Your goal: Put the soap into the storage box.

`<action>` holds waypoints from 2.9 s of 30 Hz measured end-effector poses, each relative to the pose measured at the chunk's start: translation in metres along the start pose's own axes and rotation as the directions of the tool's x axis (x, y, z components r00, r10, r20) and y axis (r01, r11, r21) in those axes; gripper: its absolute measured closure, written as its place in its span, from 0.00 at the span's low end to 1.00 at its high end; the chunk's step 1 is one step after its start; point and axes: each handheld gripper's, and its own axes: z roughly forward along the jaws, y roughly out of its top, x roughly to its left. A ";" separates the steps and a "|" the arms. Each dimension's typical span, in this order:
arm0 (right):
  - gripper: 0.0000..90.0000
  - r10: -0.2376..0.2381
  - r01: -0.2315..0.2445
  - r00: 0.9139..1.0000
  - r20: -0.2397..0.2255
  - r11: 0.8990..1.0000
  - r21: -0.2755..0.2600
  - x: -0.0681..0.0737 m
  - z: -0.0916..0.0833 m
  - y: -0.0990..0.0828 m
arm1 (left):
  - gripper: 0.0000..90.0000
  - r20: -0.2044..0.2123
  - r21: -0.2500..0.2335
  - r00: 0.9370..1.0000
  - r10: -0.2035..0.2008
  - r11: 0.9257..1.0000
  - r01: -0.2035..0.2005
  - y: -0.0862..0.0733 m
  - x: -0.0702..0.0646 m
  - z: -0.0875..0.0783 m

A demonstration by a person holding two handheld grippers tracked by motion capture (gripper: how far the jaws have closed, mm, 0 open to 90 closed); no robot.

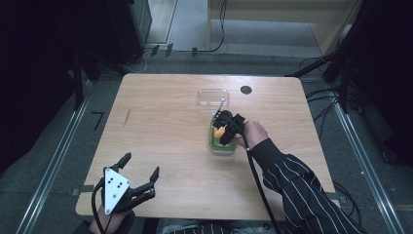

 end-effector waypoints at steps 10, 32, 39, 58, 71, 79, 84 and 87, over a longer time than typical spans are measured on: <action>0.44 0.003 -0.004 1.000 0.015 1.000 0.010 -0.001 0.005 0.001 | 0.14 0.000 0.001 1.000 0.004 1.000 -0.004 0.000 -0.001 0.000; 0.44 0.004 -0.005 0.999 0.037 1.000 0.030 -0.001 0.020 0.007 | 0.14 0.000 0.000 1.000 0.004 1.000 -0.004 0.000 -0.001 0.000; 0.44 0.001 -0.002 0.999 0.043 1.000 0.028 -0.002 0.022 0.007 | 0.14 0.001 0.002 1.000 0.006 1.000 -0.006 0.000 -0.001 0.000; 0.44 0.010 -0.012 0.998 0.056 0.999 0.033 -0.002 0.025 0.007 | 0.14 0.002 0.001 1.000 0.006 1.000 -0.006 0.000 -0.001 0.000; 0.38 0.005 -0.007 0.998 0.069 0.999 0.032 -0.003 0.019 0.007 | 0.14 0.000 0.002 1.000 0.008 1.000 -0.008 0.000 -0.001 0.001; 0.28 0.003 -0.004 0.999 0.054 1.000 0.022 0.000 0.012 0.006 | 0.14 0.000 0.001 1.000 0.005 1.000 -0.005 0.000 0.000 0.000; 0.20 0.022 -0.022 0.999 0.039 1.000 0.015 0.000 0.005 0.004 | 0.15 -0.002 0.001 1.000 0.002 1.000 -0.002 0.000 0.000 -0.001; 0.16 0.029 -0.029 0.999 0.020 0.999 0.015 -0.001 0.001 0.001 | 0.14 -0.003 0.001 1.000 0.004 1.000 -0.004 -0.001 0.000 -0.001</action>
